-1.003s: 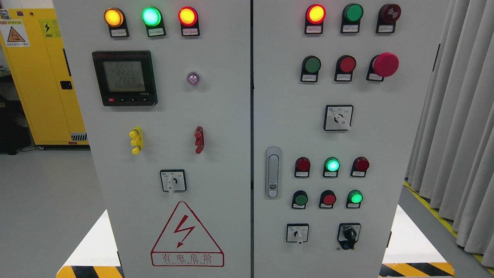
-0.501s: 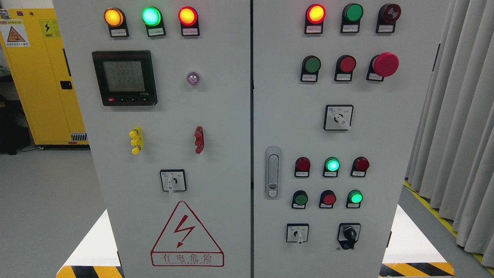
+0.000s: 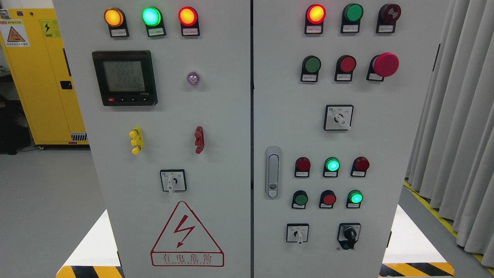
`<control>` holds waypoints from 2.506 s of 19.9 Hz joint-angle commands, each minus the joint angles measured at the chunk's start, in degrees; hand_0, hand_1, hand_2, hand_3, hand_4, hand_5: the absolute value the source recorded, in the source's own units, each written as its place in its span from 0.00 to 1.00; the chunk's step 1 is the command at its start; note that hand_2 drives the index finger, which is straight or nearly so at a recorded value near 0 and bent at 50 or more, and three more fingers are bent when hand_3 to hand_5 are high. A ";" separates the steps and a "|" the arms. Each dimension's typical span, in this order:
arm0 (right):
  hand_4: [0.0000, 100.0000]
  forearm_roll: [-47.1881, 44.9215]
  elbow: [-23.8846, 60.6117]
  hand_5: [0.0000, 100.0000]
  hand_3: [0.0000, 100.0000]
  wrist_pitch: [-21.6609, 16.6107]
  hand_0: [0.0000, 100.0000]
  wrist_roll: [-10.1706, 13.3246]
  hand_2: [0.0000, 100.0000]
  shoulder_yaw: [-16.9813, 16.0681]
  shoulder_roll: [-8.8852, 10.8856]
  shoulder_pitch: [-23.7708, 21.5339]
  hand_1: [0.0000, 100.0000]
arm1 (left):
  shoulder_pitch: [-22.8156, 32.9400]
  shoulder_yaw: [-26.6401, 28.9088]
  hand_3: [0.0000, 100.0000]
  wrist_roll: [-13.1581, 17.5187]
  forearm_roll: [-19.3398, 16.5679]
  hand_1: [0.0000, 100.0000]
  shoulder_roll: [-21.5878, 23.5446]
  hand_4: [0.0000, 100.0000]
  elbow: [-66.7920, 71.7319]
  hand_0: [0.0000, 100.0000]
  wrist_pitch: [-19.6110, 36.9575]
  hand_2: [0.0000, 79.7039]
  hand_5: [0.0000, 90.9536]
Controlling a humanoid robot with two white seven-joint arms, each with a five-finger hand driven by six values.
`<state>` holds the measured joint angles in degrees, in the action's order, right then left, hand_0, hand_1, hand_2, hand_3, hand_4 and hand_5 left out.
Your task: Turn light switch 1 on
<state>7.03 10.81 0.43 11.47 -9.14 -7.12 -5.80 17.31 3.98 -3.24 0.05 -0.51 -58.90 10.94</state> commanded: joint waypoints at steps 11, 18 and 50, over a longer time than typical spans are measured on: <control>0.00 0.00 0.00 0.00 0.00 0.01 0.00 -0.04 0.04 0.00 0.00 0.00 0.50 | 1.24 -1.60 0.79 -1.42 1.71 0.60 0.08 0.86 -42.07 0.19 0.14 0.70 0.86; 0.00 0.00 0.00 0.00 0.00 0.01 0.00 -0.04 0.04 0.00 0.00 0.00 0.50 | -1.48 -3.71 0.81 -4.58 1.45 0.60 -0.19 0.87 -48.41 0.17 -1.18 0.70 0.88; 0.00 0.00 0.00 0.00 0.00 0.01 0.00 -0.04 0.04 0.00 0.00 0.00 0.50 | -26.80 -7.67 0.83 -14.34 -4.26 0.70 -5.99 0.89 -54.13 0.19 -33.08 0.71 0.95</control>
<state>7.03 10.81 0.43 11.47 -9.14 -7.12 -5.80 -6.03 -2.23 -17.50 -3.00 -4.25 -111.64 -20.54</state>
